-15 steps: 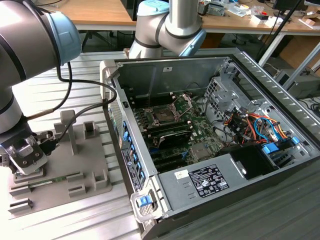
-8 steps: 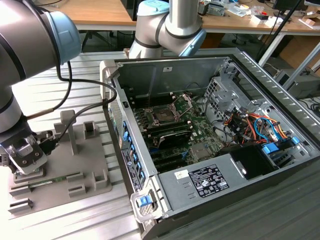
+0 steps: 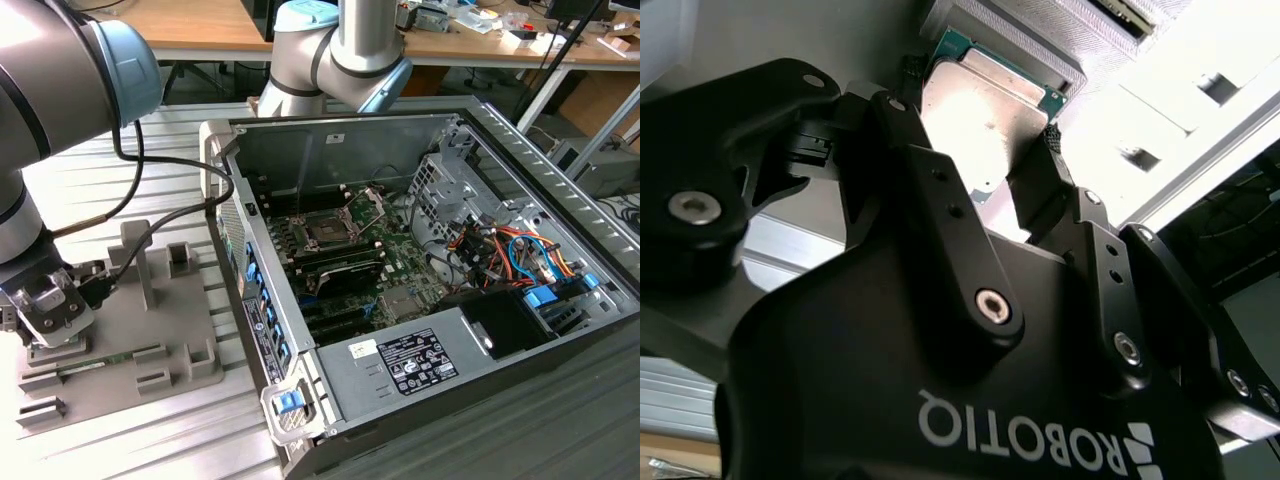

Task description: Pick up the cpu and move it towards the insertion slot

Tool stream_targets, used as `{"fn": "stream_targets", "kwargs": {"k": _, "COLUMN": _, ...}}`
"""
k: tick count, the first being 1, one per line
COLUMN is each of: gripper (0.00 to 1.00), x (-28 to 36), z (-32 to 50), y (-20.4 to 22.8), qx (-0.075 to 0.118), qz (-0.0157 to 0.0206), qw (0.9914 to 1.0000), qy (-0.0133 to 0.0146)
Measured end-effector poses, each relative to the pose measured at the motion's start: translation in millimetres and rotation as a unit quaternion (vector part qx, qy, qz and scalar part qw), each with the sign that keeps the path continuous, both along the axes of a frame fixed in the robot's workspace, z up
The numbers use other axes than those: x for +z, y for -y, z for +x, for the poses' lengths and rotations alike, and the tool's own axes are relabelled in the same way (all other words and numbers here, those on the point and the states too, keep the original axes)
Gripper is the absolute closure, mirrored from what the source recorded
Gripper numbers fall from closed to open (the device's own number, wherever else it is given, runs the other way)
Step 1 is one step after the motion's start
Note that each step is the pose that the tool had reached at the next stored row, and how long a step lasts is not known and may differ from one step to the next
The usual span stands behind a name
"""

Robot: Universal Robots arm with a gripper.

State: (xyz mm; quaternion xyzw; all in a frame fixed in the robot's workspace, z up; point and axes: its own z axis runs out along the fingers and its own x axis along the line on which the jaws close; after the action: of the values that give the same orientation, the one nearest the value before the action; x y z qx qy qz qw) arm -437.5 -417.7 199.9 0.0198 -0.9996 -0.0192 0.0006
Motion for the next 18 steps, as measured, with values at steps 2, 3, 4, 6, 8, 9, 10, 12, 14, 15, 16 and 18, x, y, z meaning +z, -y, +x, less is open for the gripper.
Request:
{"fn": "stream_targets", "kwargs": {"k": 2, "gripper": 0.45, "x": 0.2, "z": 0.0, "y": 0.0, "qx": 0.0, "qz": 0.0001, "qw": 1.0, "qy": 0.0001}}
{"fn": "stream_targets", "kwargs": {"k": 3, "gripper": 0.45, "x": 0.4, "z": 0.0, "y": 0.0, "qx": 0.0, "qz": 0.0, "qw": 1.0, "qy": 0.0}}
{"fn": "stream_targets", "kwargs": {"k": 4, "gripper": 0.45, "x": 0.6, "z": 0.0, "y": 0.0, "qx": 0.0, "qz": 0.0, "qw": 1.0, "qy": 0.0}}
{"fn": "stream_targets", "kwargs": {"k": 6, "gripper": 0.45, "x": 1.2, "z": 0.0, "y": 0.0, "qx": 0.0, "qz": 0.0, "qw": 1.0, "qy": 0.0}}
{"fn": "stream_targets", "kwargs": {"k": 8, "gripper": 0.45, "x": 1.8, "z": 0.0, "y": 0.0, "qx": 0.0, "qz": 0.0, "qw": 1.0, "qy": 0.0}}
{"fn": "stream_targets", "kwargs": {"k": 9, "gripper": 0.45, "x": 2.1, "z": 0.0, "y": 0.0, "qx": 0.0, "qz": 0.0, "qw": 1.0, "qy": 0.0}}
{"fn": "stream_targets", "kwargs": {"k": 10, "gripper": 0.45, "x": 2.4, "z": 0.0, "y": 0.0, "qx": 0.0, "qz": 0.0, "qw": 1.0, "qy": 0.0}}
{"fn": "stream_targets", "kwargs": {"k": 12, "gripper": 0.45, "x": 3.1, "z": 0.0, "y": 0.0, "qx": 0.0, "qz": 0.0, "qw": 1.0, "qy": 0.0}}
{"fn": "stream_targets", "kwargs": {"k": 14, "gripper": 0.45, "x": 3.5, "z": 0.0, "y": 0.0, "qx": 0.0, "qz": 0.0, "qw": 1.0, "qy": 0.0}}
{"fn": "stream_targets", "kwargs": {"k": 15, "gripper": 0.45, "x": 3.9, "z": 0.0, "y": 0.0, "qx": 0.0, "qz": 0.0, "qw": 1.0, "qy": 0.0}}
{"fn": "stream_targets", "kwargs": {"k": 16, "gripper": 0.45, "x": 4.1, "z": 0.0, "y": 0.0, "qx": 0.0, "qz": 0.0001, "qw": 1.0, "qy": 0.0001}}
{"fn": "stream_targets", "kwargs": {"k": 18, "gripper": 0.45, "x": 4.5, "z": 0.0, "y": 0.0, "qx": 0.0, "qz": 0.0, "qw": 1.0, "qy": 0.0}}
